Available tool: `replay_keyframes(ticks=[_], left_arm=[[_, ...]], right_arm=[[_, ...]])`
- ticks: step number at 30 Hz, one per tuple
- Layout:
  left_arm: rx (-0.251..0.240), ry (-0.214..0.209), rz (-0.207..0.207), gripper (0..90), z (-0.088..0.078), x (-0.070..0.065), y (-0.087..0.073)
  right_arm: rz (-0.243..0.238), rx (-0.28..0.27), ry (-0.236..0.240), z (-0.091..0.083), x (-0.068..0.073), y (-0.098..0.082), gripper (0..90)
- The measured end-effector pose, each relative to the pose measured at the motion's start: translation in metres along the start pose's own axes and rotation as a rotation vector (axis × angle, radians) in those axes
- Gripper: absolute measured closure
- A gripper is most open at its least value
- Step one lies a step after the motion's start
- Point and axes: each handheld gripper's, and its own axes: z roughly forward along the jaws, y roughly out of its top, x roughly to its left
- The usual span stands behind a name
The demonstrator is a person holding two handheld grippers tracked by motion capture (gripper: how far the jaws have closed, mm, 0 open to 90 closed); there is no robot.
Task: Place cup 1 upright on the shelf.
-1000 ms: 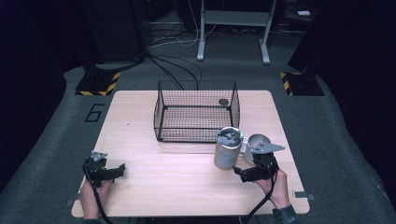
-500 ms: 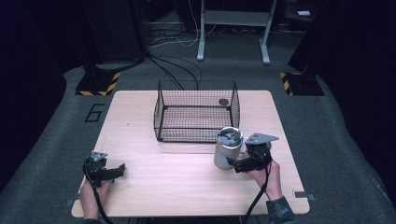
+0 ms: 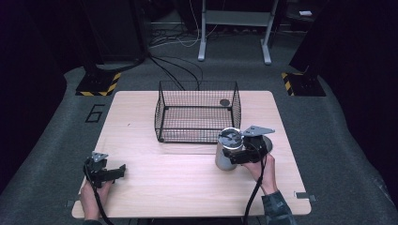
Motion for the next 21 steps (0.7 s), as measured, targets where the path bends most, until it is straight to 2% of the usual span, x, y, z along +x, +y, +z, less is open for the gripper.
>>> replay_keyframes(ticks=[21], left_arm=[[0.003,-0.001,0.001,0.4,0.0,0.0,0.0]], right_arm=[[-0.01,-0.034,-0.047,0.016,0.003,0.004,2.1]])
